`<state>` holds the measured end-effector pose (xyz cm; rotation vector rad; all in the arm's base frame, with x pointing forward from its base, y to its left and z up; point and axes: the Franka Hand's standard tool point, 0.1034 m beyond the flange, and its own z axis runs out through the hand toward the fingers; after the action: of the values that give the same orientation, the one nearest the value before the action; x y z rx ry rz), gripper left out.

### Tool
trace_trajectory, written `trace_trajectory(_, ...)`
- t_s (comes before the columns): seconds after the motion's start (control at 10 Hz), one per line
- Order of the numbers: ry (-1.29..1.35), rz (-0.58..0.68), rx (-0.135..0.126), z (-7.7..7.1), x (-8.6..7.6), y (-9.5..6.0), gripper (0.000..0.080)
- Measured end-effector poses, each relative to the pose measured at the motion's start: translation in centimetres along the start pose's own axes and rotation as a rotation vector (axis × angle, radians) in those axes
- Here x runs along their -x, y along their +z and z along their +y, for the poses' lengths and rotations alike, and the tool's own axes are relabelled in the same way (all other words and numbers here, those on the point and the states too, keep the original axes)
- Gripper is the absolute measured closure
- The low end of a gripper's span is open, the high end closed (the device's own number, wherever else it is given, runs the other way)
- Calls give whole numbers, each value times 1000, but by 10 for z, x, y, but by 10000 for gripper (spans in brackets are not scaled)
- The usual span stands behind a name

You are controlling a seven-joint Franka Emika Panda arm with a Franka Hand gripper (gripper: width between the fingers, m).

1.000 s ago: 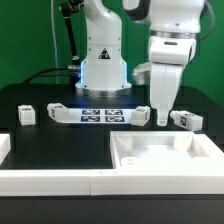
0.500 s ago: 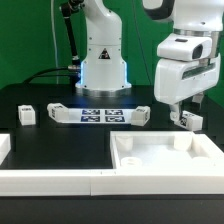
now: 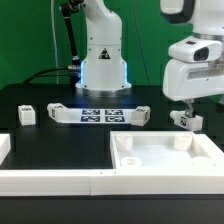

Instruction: Assemble square table

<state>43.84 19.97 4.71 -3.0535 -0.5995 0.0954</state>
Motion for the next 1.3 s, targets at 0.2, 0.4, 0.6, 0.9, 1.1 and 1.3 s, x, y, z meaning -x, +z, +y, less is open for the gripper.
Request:
trace_trajectory(0.2, -2, -22, 3, 2, 1, 0, 151)
trace_trajectory(0.4, -48, -103, 8, 6, 9, 7, 151)
trace_trajectory(0.6, -63, -273, 23, 5, 28, 10, 151)
trace_trajectory(0.9, -64, -480, 36, 3, 34, 7, 151)
trace_trajectory(1.1, -65, -595, 35, 2, 32, 10, 151)
trace_trajectory(1.3, -79, -787, 53, -3, 41, 18, 151)
